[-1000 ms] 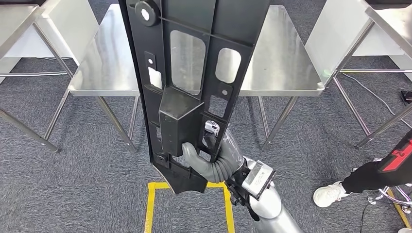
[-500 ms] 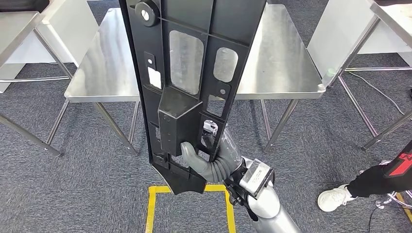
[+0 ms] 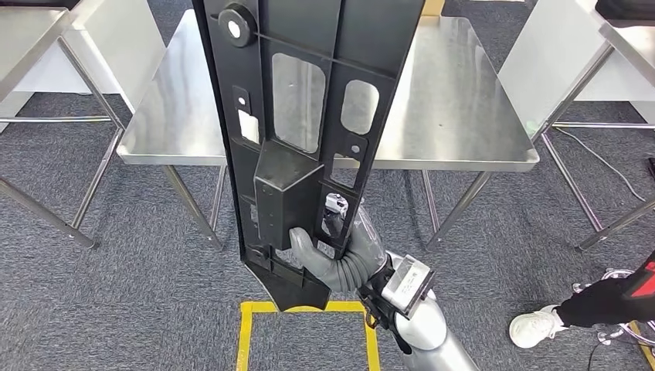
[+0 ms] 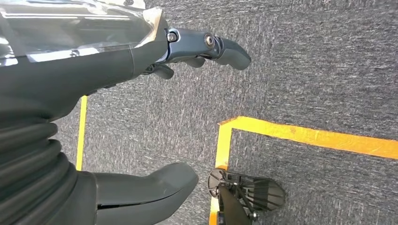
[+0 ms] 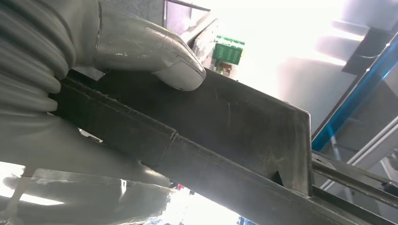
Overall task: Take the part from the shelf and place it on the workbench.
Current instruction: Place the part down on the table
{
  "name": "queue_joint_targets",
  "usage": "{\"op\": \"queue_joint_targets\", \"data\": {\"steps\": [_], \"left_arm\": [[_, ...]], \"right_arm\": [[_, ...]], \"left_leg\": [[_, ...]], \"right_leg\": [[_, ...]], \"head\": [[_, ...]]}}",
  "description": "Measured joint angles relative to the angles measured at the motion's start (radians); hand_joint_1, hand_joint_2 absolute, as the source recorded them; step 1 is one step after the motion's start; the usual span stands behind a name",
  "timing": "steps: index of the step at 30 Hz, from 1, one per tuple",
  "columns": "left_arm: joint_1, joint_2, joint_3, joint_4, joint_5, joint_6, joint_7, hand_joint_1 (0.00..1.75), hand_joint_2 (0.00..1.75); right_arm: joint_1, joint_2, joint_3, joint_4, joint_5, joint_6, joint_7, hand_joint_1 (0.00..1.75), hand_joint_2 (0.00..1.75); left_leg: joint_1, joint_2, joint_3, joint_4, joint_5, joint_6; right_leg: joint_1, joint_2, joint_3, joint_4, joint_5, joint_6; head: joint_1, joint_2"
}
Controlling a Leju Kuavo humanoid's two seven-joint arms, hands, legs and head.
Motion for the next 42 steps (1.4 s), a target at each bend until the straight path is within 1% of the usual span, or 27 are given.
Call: {"op": "queue_joint_targets", "data": {"steps": [1, 2, 4, 5, 7, 10, 12, 14, 15, 16, 18, 19, 20, 21, 25, 27, 29, 30, 31, 32, 33, 35, 36, 38, 40, 41, 42], "left_arm": [[0.000, -0.001, 0.000, 0.000, 0.000, 0.000, 0.000, 0.00, 1.75], [0.000, -0.002, 0.000, 0.000, 0.000, 0.000, -0.001, 0.00, 1.75], [-0.001, -0.004, 0.001, 0.000, 0.000, 0.000, -0.001, 0.00, 1.75], [-0.001, -0.005, 0.001, 0.000, 0.000, 0.000, -0.002, 0.00, 1.75], [-0.002, -0.006, 0.003, 0.000, 0.000, 0.000, -0.002, 0.00, 1.75], [-0.003, -0.006, 0.008, -0.001, 0.001, 0.001, -0.004, 0.00, 1.75], [-0.003, -0.006, 0.009, -0.002, 0.001, 0.002, -0.005, 0.00, 1.75], [-0.001, -0.006, 0.011, -0.002, 0.001, 0.002, -0.005, 0.00, 1.75], [0.000, -0.006, 0.012, -0.002, 0.001, 0.002, -0.005, 0.00, 1.75], [0.000, -0.006, 0.013, -0.002, 0.001, 0.002, -0.005, 0.00, 1.75], [0.000, -0.005, 0.015, -0.002, -0.001, 0.002, -0.005, 0.00, 1.75], [0.000, -0.005, 0.015, -0.002, -0.001, 0.002, -0.006, 0.00, 1.75], [-0.001, -0.006, 0.015, -0.002, -0.002, 0.001, -0.006, 0.00, 1.75], [-0.001, -0.006, 0.015, -0.002, -0.003, 0.001, -0.006, 0.00, 1.75], [0.000, -0.007, 0.016, -0.003, -0.009, 0.001, -0.007, 0.00, 1.75], [-0.001, -0.006, 0.017, -0.004, -0.011, 0.001, -0.008, 0.00, 1.75], [-0.002, -0.007, 0.017, -0.004, -0.014, 0.002, -0.008, 0.00, 1.75], [-0.001, -0.007, 0.017, -0.004, -0.015, 0.003, -0.008, 0.00, 1.75], [-0.001, -0.007, 0.017, -0.004, -0.017, 0.004, -0.008, 0.00, 1.75], [-0.001, -0.007, 0.017, -0.005, -0.019, 0.006, -0.008, 0.00, 1.75], [-0.001, -0.007, 0.017, -0.005, -0.020, 0.008, -0.008, 0.00, 1.75], [-0.002, -0.009, 0.017, -0.005, -0.021, 0.011, -0.008, 0.00, 1.75], [-0.001, -0.010, 0.017, -0.005, -0.022, 0.012, -0.008, 0.00, 1.75], [-0.002, -0.011, 0.017, -0.005, -0.022, 0.013, -0.008, 0.00, 1.75], [-0.003, -0.010, 0.017, -0.006, -0.023, 0.014, -0.008, 0.00, 1.75], [-0.003, -0.010, 0.017, -0.006, -0.023, 0.014, -0.008, 0.00, 1.75], [-0.004, -0.010, 0.017, -0.007, -0.025, 0.015, -0.008, 0.00, 1.75]], "right_arm": [[0.001, -0.001, 0.000, 0.000, 0.000, 0.000, 0.000, 1.75, 1.75], [0.001, -0.001, 0.000, 0.000, 0.001, -0.001, 0.000, 1.75, 1.75], [-0.001, -0.002, 0.000, 0.000, 0.001, -0.001, 0.000, 1.75, 1.75], [-0.001, -0.002, 0.000, -0.001, 0.002, -0.001, 0.000, 1.75, 1.75], [-0.001, -0.002, -0.001, -0.001, 0.002, -0.002, 0.000, 1.75, 1.75], [-0.002, 0.003, -0.001, -0.002, 0.005, -0.002, 0.001, 1.75, 1.75], [-0.003, 0.007, -0.001, -0.003, 0.008, -0.002, 0.002, 1.75, 1.75], [-0.002, 0.009, -0.002, -0.003, 0.010, -0.002, 0.002, 1.75, 1.75], [-0.001, 0.009, -0.002, -0.003, 0.011, -0.002, 0.003, 1.75, 1.75], [0.000, 0.009, -0.002, -0.003, 0.011, -0.002, 0.003, 1.75, 1.75], [0.000, 0.010, -0.002, -0.003, 0.011, -0.002, 0.004, 1.75, 1.75], [-0.001, 0.010, -0.002, -0.003, 0.011, -0.002, 0.004, 1.75, 1.75], [-0.002, 0.010, -0.003, -0.003, 0.011, -0.002, 0.004, 1.75, 1.75], [-0.002, 0.011, -0.003, -0.003, 0.011, -0.002, 0.004, 1.75, 1.75], [-0.003, 0.012, -0.002, -0.004, 0.011, -0.002, 0.006, 1.75, 1.75], [-0.003, 0.011, -0.002, -0.004, 0.012, -0.002, 0.006, 1.75, 1.75], [0.001, 0.009, -0.003, -0.005, 0.012, -0.002, 0.006, 1.75, 1.75], [0.004, 0.007, -0.003, -0.005, 0.013, -0.002, 0.006, 1.75, 1.75], [0.006, 0.006, -0.003, -0.005, 0.013, -0.002, 0.007, 1.75, 1.75], [0.007, 0.006, -0.003, -0.005, 0.013, -0.002, 0.007, 1.75, 1.75], [0.007, 0.005, -0.004, -0.005, 0.013, -0.002, 0.007, 1.75, 1.75], [0.006, 0.005, -0.004, -0.005, 0.013, -0.002, 0.007, 1.75, 1.75], [0.006, 0.005, -0.004, -0.006, 0.013, -0.002, 0.007, 1.75, 1.75], [0.005, 0.006, -0.005, -0.006, 0.013, -0.002, 0.008, 1.75, 1.75], [0.005, 0.007, -0.006, -0.008, 0.013, -0.002, 0.008, 1.75, 1.75], [0.005, 0.009, -0.007, -0.010, 0.013, -0.002, 0.008, 1.75, 1.75], [0.005, 0.010, -0.007, -0.011, 0.012, -0.002, 0.008, 1.75, 1.75]], "left_leg": [[-0.003, -0.002, 0.007, 0.000, -0.005, 0.001], [-0.005, -0.005, 0.016, 0.000, -0.011, 0.001], [-0.011, -0.009, 0.030, 0.001, -0.024, -0.002], [-0.014, -0.011, 0.034, 0.001, -0.030, -0.005], [-0.016, -0.013, 0.037, 0.001, -0.038, -0.013], [-0.012, -0.009, 0.031, 0.025, -0.059, -0.030], [-0.003, -0.005, -0.020, 0.126, -0.102, -0.045], [0.008, -0.001, -0.099, 0.248, -0.137, -0.059], [0.014, 0.000, -0.125, 0.272, -0.130, -0.064], [0.018, 0.002, -0.129, 0.256, -0.103, -0.068], [0.027, 0.006, -0.089, 0.141, -0.017, -0.075], [0.026, 0.007, -0.061, 0.081, 0.010, -0.077], [0.024, 0.007, -0.040, 0.041, 0.022, -0.075], [0.021, 0.006, -0.030, 0.022, 0.019, -0.070], [0.015, 0.003, -0.017, 0.008, 0.008, -0.035], [0.016, 0.003, -0.006, 0.003, 0.005, -0.020], [0.012, 0.003, 0.000, 0.003, -0.001, -0.011], [0.010, 0.002, 0.003, 0.003, -0.005, -0.009], [0.008, 0.000, 0.008, 0.003, -0.009, -0.008], [0.006, -0.001, 0.015, 0.003, -0.014, -0.008], [0.006, -0.002, 0.023, 0.003, -0.019, -0.009], [-0.001, -0.002, 0.036, 0.005, -0.033, -0.016], [-0.004, 0.000, 0.040, 0.005, -0.039, -0.020], [-0.006, 0.007, 0.044, 0.003, -0.046, -0.028], [-0.003, 0.014, 0.042, 0.012, -0.060, -0.038], [-0.002, 0.014, 0.033, 0.035, -0.077, -0.044], [0.001, 0.012, 0.010, 0.085, -0.105, -0.050]], "right_leg": [[0.003, 0.000, 0.000, -0.024, 0.025, 0.004], [0.006, 0.000, 0.018, -0.083, 0.062, 0.008], [0.015, 0.000, 0.071, -0.222, 0.130, 0.004], [0.019, 0.000, 0.089, -0.264, 0.148, -0.002], [0.023, 0.001, 0.101, -0.285, 0.153, -0.013], [0.008, 0.002, 0.116, -0.296, 0.149, -0.028], [0.003, 0.001, 0.131, -0.300, 0.142, -0.042], [0.002, 0.001, 0.139, -0.300, 0.132, -0.048], [0.001, 0.002, 0.144, -0.299, 0.127, -0.046], [-0.001, 0.003, 0.150, -0.299, 0.122, -0.043], [-0.006, 0.005, 0.169, -0.299, 0.108, -0.032], [-0.005, 0.005, 0.175, -0.299, 0.101, -0.024], [-0.003, 0.005, 0.179, -0.299, 0.095, -0.017], [-0.001, 0.005, 0.181, -0.300, 0.092, -0.010], [-0.002, 0.002, 0.176, -0.288, 0.078, 0.008], [-0.002, 0.002, 0.124, -0.190, 0.042, 0.004], [0.000, 0.002, 0.035, -0.046, 0.004, -0.001], [0.000, 0.002, 0.001, -0.004, 0.002, 0.000], [0.001, 0.002, -0.014, -0.002, 0.017, 0.005], [0.002, 0.001, -0.007, -0.041, 0.048, 0.010], [0.005, -0.002, 0.017, -0.110, 0.087, 0.014], [0.015, -0.014, 0.068, -0.240, 0.149, 0.008], [0.019, -0.017, 0.082, -0.273, 0.162, 0.002], [0.020, -0.010, 0.088, -0.285, 0.166, -0.010], [0.010, 0.001, 0.092, -0.291, 0.166, -0.020], [0.004, 0.005, 0.096, -0.294, 0.166, -0.025], [0.000, 0.010, 0.100, -0.296, 0.166, -0.029]], "head": [[0.000, 0.000], [0.000, 0.000], [0.000, 0.000], [0.000, 0.000], [-0.001, 0.000], [-0.002, 0.000], [-0.006, 0.000], [-0.007, 0.000], [-0.007, 0.000], [-0.007, 0.000], [-0.007, 0.000], [-0.007, 0.000], [-0.008, 0.000], [-0.008, 0.000], [-0.007, 0.000], [-0.005, 0.000], [-0.004, 0.000], [-0.004, 0.000], [-0.004, 0.000], [-0.004, 0.000], [-0.004, 0.000], [-0.003, 0.000], [-0.004, 0.000], [-0.005, 0.000], [-0.006, 0.000], [-0.007, 0.000], [-0.008, 0.000]]}}
